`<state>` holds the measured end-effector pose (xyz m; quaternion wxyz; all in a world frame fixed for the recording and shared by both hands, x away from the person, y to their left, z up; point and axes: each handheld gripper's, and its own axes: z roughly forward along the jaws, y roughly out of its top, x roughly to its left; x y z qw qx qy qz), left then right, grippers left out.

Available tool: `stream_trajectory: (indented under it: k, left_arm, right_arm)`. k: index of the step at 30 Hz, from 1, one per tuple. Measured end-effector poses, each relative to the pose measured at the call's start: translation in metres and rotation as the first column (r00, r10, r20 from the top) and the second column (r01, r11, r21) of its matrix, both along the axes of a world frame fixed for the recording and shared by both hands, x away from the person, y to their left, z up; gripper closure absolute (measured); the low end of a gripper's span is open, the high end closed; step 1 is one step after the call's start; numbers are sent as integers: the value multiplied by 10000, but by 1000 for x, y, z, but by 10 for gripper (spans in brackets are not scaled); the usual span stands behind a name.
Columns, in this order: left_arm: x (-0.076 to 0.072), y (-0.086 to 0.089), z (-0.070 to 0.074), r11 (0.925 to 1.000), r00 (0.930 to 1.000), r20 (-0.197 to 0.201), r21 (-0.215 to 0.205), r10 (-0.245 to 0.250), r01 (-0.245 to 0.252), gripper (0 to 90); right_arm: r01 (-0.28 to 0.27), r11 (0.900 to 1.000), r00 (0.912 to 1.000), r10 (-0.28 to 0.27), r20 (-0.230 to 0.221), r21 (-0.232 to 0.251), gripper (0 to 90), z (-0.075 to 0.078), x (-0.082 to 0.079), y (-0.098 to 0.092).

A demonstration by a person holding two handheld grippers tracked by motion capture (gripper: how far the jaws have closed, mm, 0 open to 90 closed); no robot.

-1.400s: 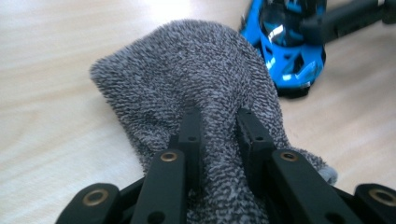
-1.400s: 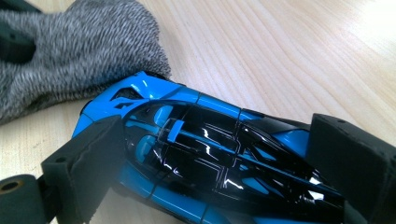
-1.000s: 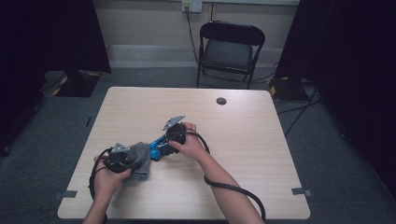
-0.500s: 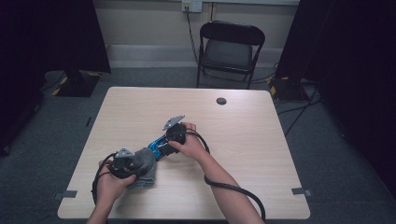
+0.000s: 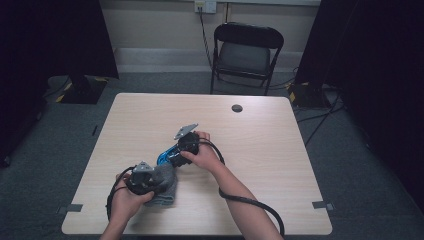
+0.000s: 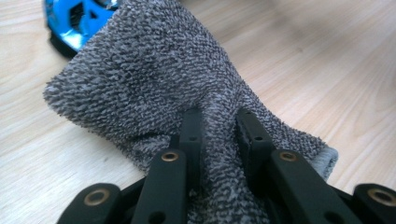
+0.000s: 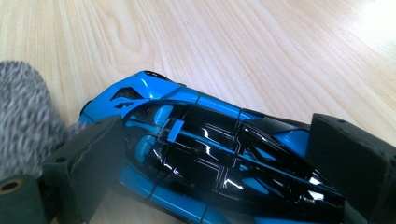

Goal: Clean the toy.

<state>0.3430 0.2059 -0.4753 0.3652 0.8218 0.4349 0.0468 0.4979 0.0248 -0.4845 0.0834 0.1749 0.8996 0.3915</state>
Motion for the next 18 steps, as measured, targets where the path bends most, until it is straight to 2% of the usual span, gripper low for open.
stream_trajectory:
  k: [9,10,14,15,18]
  left_arm:
    - [0,-14,1,9978,9978,232,-199,-626,631,750]
    - [0,-17,1,9961,9961,267,-228,-841,847,749]
    - [1,-22,0,9934,9933,329,-261,-1105,1113,748]
    - [1,-24,0,9902,9895,486,-237,-1364,1376,747]
    - [1,-28,-1,9878,9871,547,-318,-1507,1525,740]
  right_arm:
    - [2,10000,10000,-2,-21,-3,44,0,0,0]
    - [-1,10000,10000,1,-20,5,44,0,0,0]
    - [-22,10000,10000,22,-9,4,44,0,0,0]
    - [-31,10000,10000,31,-11,-3,44,0,0,0]
    - [-35,10000,10000,35,-12,-2,44,0,0,0]
